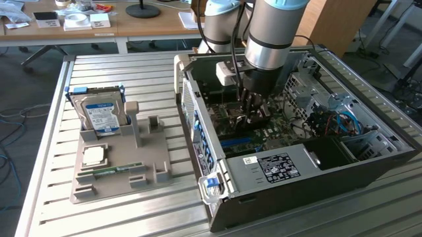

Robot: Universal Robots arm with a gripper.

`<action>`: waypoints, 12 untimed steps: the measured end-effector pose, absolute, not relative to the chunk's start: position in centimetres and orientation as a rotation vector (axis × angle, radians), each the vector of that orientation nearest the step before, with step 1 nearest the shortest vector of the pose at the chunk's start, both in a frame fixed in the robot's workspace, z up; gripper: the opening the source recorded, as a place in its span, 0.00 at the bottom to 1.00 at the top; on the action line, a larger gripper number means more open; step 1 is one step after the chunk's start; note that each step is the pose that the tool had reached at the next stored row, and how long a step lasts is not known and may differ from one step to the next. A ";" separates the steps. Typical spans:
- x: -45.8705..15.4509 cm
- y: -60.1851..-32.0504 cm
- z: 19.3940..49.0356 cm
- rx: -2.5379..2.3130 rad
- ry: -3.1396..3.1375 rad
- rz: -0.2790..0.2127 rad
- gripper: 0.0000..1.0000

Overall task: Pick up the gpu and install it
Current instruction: 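Insert the gpu into the slot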

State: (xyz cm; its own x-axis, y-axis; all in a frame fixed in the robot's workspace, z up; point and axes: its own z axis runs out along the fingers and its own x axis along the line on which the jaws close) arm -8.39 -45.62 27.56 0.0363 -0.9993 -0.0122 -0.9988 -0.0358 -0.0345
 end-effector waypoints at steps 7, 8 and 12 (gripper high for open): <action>-8.5 -45.6 27.6 -2.237 2.158 -0.024 0.27; -8.6 -45.6 27.6 -2.237 2.158 -0.024 0.27; -8.7 -45.6 27.6 -2.237 2.158 -0.024 0.27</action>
State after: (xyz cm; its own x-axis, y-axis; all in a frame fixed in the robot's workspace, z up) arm -8.67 -45.62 27.56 0.0363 -0.9993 -0.0123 -0.9988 -0.0359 -0.0347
